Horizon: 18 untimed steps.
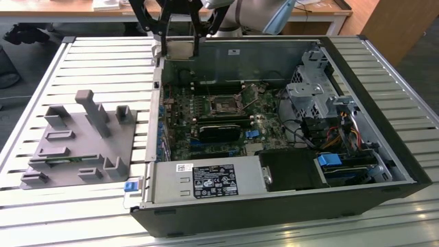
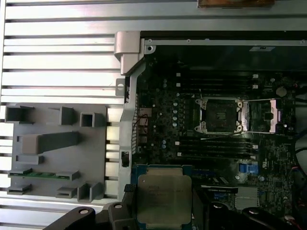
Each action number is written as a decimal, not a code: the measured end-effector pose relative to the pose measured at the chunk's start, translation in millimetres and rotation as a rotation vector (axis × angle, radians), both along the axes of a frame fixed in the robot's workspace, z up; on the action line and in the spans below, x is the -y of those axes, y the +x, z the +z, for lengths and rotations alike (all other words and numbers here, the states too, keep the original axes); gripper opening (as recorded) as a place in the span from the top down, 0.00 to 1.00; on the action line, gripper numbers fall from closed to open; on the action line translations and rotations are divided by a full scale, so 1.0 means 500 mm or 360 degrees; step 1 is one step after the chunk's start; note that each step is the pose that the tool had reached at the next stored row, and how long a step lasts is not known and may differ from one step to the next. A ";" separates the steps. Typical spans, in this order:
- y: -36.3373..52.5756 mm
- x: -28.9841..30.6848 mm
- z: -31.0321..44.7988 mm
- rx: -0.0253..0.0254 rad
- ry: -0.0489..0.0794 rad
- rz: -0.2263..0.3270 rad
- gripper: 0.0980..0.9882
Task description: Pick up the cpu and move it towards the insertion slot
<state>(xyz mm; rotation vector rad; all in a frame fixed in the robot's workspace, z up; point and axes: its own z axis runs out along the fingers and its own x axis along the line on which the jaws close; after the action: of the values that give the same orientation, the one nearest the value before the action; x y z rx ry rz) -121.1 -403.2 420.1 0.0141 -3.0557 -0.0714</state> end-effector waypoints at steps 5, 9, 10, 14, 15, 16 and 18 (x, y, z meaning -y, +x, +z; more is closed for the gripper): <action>0.014 -0.001 0.000 -0.00001 0.0000 0.0000 0.50; 0.023 -0.002 0.000 -0.00001 0.0000 0.0000 0.50; 0.025 -0.002 0.000 0.00001 0.0000 0.0000 0.50; 0.026 -0.004 -0.001 0.00211 0.0000 0.0000 0.50; 0.026 -0.005 -0.002 0.00401 0.0000 0.0000 0.50; 0.026 -0.008 -0.002 0.00615 0.0000 0.0000 0.50; 0.026 -0.014 -0.002 0.01079 0.0000 0.0000 0.50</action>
<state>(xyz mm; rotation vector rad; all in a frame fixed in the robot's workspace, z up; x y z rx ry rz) -108.0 -396.1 419.3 0.0168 -3.1235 -0.0724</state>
